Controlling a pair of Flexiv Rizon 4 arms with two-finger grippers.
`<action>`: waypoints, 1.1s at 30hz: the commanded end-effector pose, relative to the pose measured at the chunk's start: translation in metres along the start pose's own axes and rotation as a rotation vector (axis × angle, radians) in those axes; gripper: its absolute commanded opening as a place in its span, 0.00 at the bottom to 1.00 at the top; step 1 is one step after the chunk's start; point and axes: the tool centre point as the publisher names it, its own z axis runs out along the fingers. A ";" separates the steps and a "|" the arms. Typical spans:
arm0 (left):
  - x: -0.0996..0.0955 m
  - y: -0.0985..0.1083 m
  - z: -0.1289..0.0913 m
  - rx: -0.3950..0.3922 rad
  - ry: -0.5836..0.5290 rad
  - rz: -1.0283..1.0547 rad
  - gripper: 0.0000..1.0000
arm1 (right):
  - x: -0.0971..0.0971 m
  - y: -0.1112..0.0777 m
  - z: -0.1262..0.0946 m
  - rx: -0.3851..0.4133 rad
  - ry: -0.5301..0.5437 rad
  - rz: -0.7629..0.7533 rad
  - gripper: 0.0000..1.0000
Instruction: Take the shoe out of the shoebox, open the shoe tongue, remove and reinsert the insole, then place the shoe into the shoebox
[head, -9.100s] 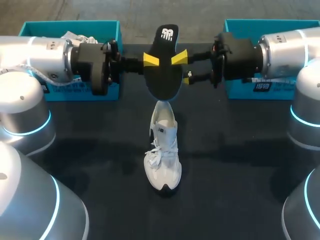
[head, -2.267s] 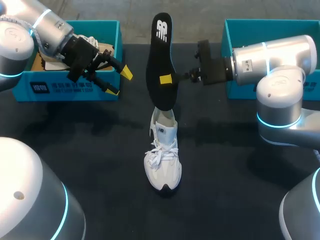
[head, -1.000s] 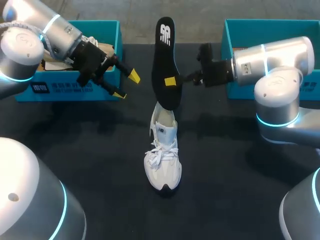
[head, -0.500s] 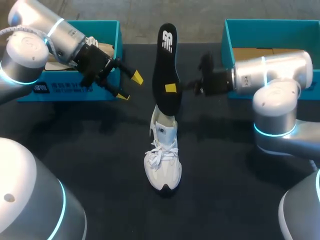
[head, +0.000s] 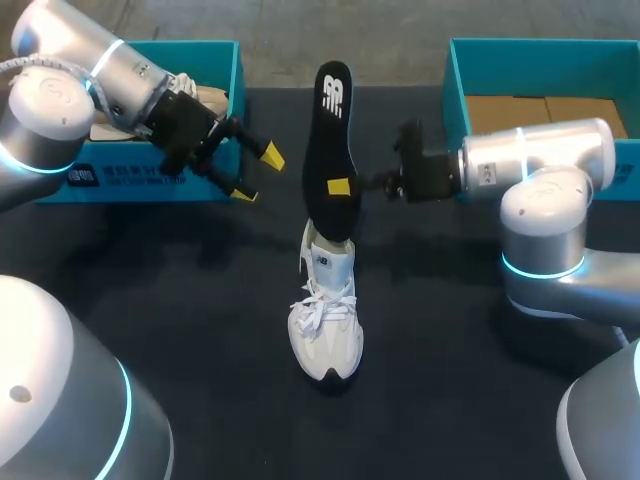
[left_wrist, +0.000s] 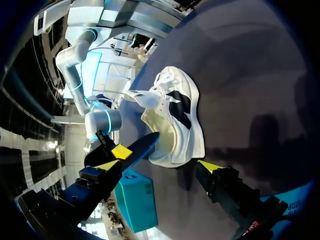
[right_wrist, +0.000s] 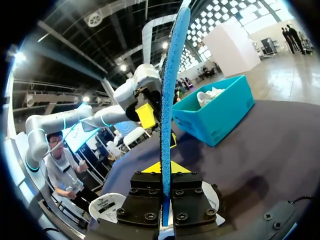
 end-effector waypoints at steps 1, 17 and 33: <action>0.000 -0.003 0.002 -0.003 0.013 -0.010 1.00 | -0.001 -0.001 0.002 0.000 0.000 0.002 0.00; 0.000 -0.003 0.002 -0.003 0.013 -0.010 1.00 | -0.002 -0.007 0.003 0.002 0.006 0.009 0.00; 0.000 -0.003 0.002 -0.003 0.013 -0.010 1.00 | -0.004 -0.005 0.013 0.007 0.018 0.009 0.00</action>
